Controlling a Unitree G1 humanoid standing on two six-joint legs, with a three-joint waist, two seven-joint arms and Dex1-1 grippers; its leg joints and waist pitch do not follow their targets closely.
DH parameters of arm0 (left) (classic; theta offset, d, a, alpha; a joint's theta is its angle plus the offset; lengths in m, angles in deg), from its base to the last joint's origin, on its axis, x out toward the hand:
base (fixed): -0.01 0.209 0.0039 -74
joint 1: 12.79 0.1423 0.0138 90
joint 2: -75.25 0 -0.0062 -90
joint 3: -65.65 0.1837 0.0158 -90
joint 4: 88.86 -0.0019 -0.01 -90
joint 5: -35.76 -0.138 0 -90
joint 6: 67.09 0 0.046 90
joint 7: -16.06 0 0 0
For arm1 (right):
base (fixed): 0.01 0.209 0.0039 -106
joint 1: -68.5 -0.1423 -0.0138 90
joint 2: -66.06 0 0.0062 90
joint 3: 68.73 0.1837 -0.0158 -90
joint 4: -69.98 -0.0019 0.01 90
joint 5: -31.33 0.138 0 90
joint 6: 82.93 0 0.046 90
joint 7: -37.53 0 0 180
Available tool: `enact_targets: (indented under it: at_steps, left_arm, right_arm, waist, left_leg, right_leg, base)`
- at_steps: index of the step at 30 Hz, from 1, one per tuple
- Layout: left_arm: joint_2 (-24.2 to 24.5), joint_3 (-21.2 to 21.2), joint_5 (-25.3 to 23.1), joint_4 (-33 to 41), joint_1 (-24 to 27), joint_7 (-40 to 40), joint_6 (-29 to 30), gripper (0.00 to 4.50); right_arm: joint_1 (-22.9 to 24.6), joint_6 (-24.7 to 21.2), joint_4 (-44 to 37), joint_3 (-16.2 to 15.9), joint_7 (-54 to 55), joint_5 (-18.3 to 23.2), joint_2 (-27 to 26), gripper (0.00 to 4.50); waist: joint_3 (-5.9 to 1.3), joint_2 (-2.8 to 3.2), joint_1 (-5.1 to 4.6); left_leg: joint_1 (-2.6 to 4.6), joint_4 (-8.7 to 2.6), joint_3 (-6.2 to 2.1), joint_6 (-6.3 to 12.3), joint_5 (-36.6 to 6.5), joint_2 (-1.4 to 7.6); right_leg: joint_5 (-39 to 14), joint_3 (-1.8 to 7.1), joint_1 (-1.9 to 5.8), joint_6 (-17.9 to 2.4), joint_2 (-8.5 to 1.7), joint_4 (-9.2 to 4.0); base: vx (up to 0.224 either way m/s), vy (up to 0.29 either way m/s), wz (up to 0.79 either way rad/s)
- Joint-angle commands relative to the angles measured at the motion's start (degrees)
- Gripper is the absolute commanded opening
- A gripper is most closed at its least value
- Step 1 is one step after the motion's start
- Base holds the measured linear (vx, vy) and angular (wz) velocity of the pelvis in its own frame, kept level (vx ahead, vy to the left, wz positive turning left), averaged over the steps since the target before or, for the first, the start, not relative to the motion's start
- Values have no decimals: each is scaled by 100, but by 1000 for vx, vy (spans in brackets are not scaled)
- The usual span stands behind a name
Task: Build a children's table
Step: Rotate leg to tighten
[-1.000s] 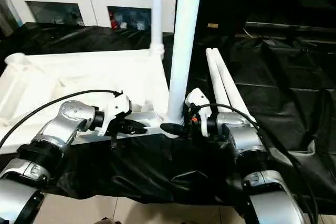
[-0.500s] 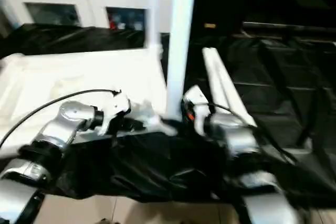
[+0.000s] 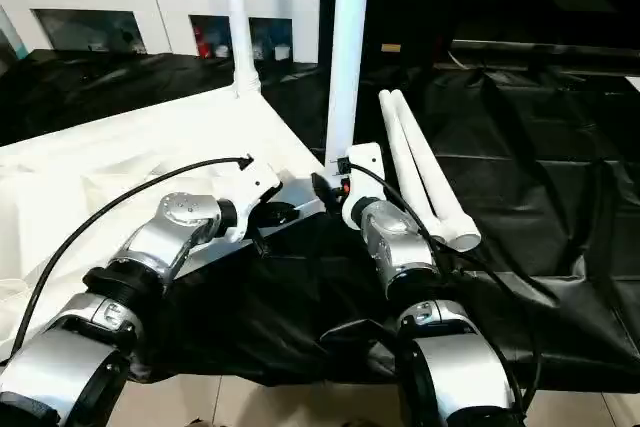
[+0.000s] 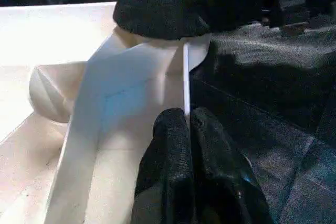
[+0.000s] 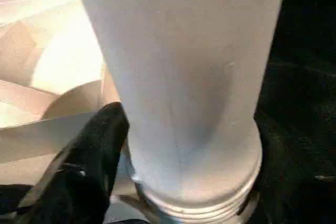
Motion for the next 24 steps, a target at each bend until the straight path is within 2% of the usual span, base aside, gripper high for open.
enact_targets:
  at_steps: [1, 5, 7, 11, 13, 15, 20, 22, 24]
  left_arm:
    - [-211, 195, 180, 383, 1, -470, -308, 0]
    - [-2, 233, 219, 526, 114, -789, -391, 0]
    - [149, 245, 263, 606, 180, -1025, -435, 0]
    - [460, 291, 402, 823, 321, -1643, -496, 0]
    - [547, 297, 433, 867, 350, -1806, -517, 0]
    - [716, 302, 482, 932, 396, -2097, -526, 0]
    - [899, 315, 527, 959, 436, -2412, -584, 0]
    - [953, 335, 543, 965, 449, -2501, -572, 0]
    - [1000, 362, 530, 947, 454, -2570, -592, 0]
  right_arm:
    - [-21, -22, 229, -256, -422, -80, -132, 384]
    - [11, 107, 150, -369, -988, -98, 128, 413]
    - [124, 111, -90, -548, -1616, -142, 340, 436]
    - [439, -91, -712, -955, -3006, -143, 806, 446]
    - [543, -131, -922, -1053, -3287, -125, 937, 446]
    - [748, -234, -1330, -1194, -3879, -21, 1192, 446]
    - [944, -449, -1710, -1275, -4438, 125, 1421, 446]
    - [1021, -574, -1878, -1319, -4580, 146, 1475, 446]
    - [1087, -686, -2018, -1340, -4639, 189, 1480, 421]
  waist:
    - [-375, 8, -8]
    - [-386, 12, -5]
    - [-393, 6, -3]
    - [-404, 13, 58]
    - [-401, 1, 69]
    - [-384, -5, 96]
    - [-362, -8, 148]
    - [-368, -7, 152]
    - [-377, -16, 165]
  left_leg:
    - [54, -378, -33, 180, -1787, 110]
    - [31, -372, -29, 252, -1628, 127]
    - [17, -362, -24, 321, -1503, 120]
    - [12, -340, -1, 492, -1265, 150]
    - [23, -336, 6, 518, -1276, 157]
    - [38, -346, 9, 486, -1382, 157]
    - [64, -377, -4, 308, -1622, 170]
    - [60, -379, -8, 276, -1586, 170]
    - [48, -372, -5, 290, -1462, 167]
  right_leg:
    - [-1866, 238, 254, -1225, -286, -474]
    - [-1511, 248, 284, -1349, -290, -428]
    - [-1254, 241, 301, -1427, -270, -397]
    - [-772, 230, 325, -1576, -252, -327]
    - [-786, 230, 318, -1598, -258, -331]
    - [-1029, 233, 312, -1541, -258, -363]
    - [-1558, 250, 280, -1390, -276, -409]
    - [-1548, 252, 281, -1384, -279, -404]
    - [-1373, 254, 283, -1400, -274, -383]
  base:
    - [0, 0, 0]
    - [0, 0, 0]
    - [0, 0, 0]
    - [0, 0, 0]
    - [0, 0, 0]
    - [0, 0, 0]
    - [0, 0, 0]
    - [0, 0, 0]
    - [0, 0, 0]
